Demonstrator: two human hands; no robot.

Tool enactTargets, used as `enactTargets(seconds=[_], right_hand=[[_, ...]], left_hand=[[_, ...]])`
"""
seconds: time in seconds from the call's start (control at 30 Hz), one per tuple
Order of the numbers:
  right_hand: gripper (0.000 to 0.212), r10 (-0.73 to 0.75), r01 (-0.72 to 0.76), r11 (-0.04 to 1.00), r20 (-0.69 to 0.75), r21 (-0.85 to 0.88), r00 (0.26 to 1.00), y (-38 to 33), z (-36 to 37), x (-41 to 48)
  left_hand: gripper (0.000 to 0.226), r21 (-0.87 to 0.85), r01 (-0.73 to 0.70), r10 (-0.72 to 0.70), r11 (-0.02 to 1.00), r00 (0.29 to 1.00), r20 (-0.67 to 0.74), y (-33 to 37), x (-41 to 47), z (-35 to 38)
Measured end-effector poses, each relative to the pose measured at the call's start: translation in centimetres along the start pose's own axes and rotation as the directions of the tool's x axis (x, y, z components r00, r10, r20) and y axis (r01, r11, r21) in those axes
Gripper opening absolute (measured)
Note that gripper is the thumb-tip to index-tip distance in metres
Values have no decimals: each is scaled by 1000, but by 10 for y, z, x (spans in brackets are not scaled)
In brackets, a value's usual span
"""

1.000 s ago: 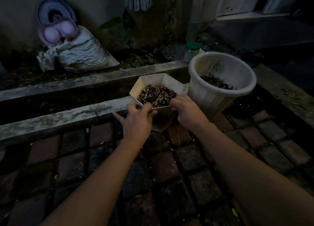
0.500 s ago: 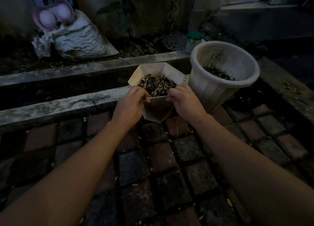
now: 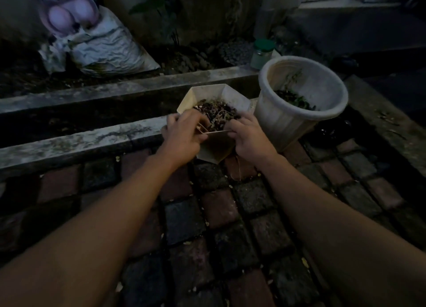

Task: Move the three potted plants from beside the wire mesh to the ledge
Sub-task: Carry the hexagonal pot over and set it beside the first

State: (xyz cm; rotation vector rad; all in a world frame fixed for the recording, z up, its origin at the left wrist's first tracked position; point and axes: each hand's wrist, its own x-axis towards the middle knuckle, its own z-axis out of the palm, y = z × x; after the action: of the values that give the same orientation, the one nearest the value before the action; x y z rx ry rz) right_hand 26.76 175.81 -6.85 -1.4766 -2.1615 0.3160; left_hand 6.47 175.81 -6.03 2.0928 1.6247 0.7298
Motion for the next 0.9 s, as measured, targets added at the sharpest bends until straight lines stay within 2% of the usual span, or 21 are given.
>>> enactTargets(seconds=[0.03,0.1,0.17,0.3,0.4,0.57,0.63,0.7,0.8,0.9], right_hand=[[34,84,-86,992,33,90,996,-9,-9,-2],[53,258,-253,945,1,206,966,-40,-30,-8],[56,342,-312,921,-101,232,934,-75,-59,-11],[43,300,-273,941,-118,197,947,-135,-169,-3],[36,289,-269,950,-118,159,950,-185,-277,16],[41,322,-313,945,-103,99,941,-301,-465,17],[37,405,-401,914,-85,58,911,-345,-535,3],[36,459,-456,888,-147,56,876,-383,-601,-16],[36,465,-479,878,-268,16,844,-433,-682,-65],[38,581,-632,775,-402,6,708,-473,-740,-139]], left_hand=[[46,-104,12,-12,995,1000,-1,9,0,-11],[60,-296,115,-132,948,990,-39,35,-9,-40],[61,-323,164,-175,932,985,-6,65,-19,-78],[53,-278,70,-64,958,997,31,135,-21,-184],[51,-294,48,-41,955,999,31,195,-9,-275],[46,-365,43,-2,930,994,112,328,-11,-435],[50,-393,1,50,920,991,121,379,-16,-487],[56,-448,-38,113,893,983,142,432,-24,-528],[56,-544,-149,303,826,931,205,503,-42,-567],[53,-583,-245,465,774,846,261,575,-66,-580]])
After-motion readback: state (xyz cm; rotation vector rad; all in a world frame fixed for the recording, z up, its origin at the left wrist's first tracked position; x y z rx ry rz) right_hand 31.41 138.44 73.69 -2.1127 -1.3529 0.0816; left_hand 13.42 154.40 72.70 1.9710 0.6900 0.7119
